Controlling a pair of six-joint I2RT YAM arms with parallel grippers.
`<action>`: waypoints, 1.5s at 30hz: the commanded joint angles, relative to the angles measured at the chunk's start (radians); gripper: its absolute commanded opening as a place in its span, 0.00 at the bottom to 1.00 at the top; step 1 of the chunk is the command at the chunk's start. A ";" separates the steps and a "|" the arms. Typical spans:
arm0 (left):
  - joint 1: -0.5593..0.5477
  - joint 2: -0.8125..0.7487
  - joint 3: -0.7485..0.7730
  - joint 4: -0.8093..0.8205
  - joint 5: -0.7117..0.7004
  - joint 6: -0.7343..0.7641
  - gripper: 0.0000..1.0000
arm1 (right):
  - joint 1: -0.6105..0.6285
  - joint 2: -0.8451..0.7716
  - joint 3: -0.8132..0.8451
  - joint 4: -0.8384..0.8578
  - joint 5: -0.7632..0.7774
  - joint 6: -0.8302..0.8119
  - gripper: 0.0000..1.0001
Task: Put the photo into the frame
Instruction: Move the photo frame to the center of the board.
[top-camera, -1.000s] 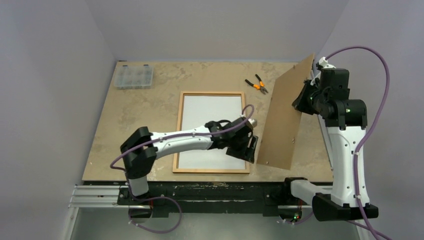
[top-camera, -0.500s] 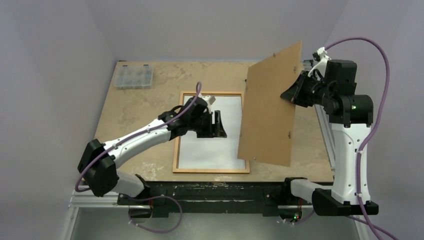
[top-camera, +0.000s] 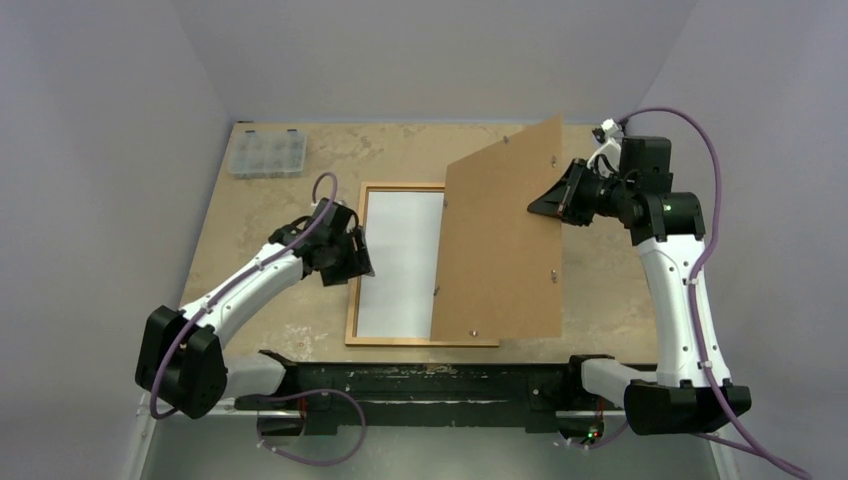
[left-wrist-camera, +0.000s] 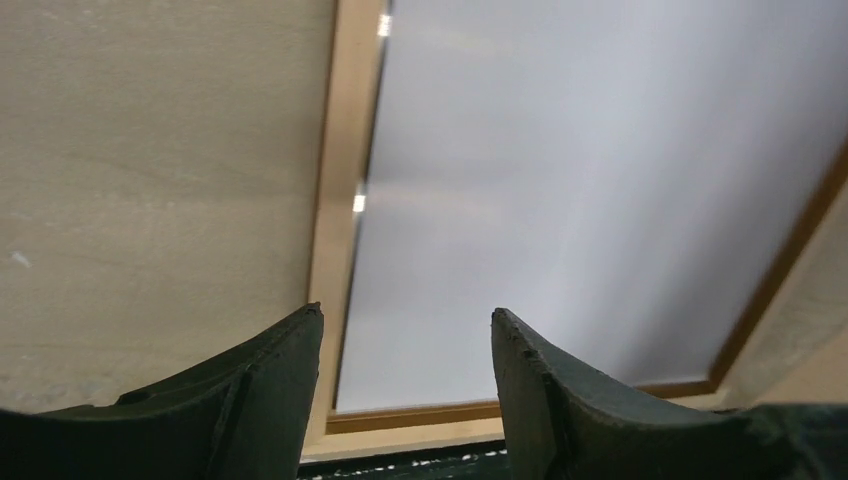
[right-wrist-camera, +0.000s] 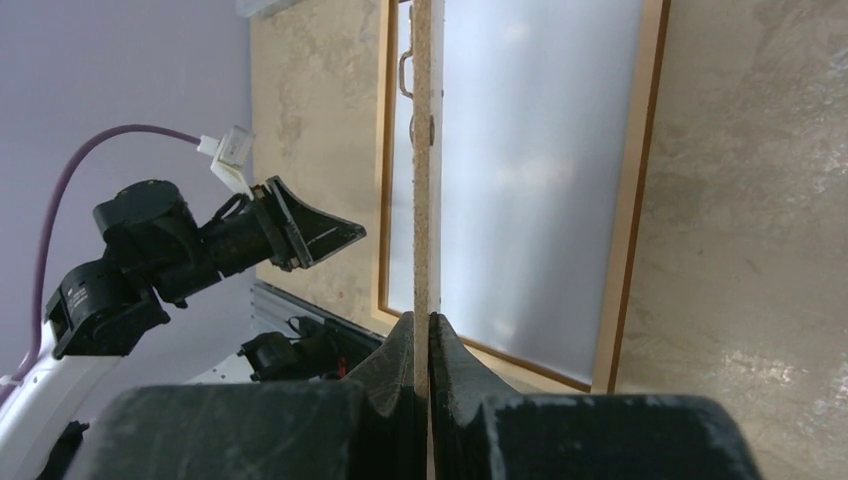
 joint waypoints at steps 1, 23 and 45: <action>0.008 0.043 0.024 -0.123 -0.201 0.035 0.60 | 0.003 -0.042 -0.009 0.133 -0.092 0.044 0.00; -0.075 0.302 0.034 0.057 -0.122 0.118 0.11 | 0.003 -0.023 -0.046 0.159 -0.089 0.024 0.00; -0.331 0.371 0.143 0.064 -0.106 -0.125 0.00 | 0.004 -0.001 -0.127 0.192 -0.037 -0.025 0.00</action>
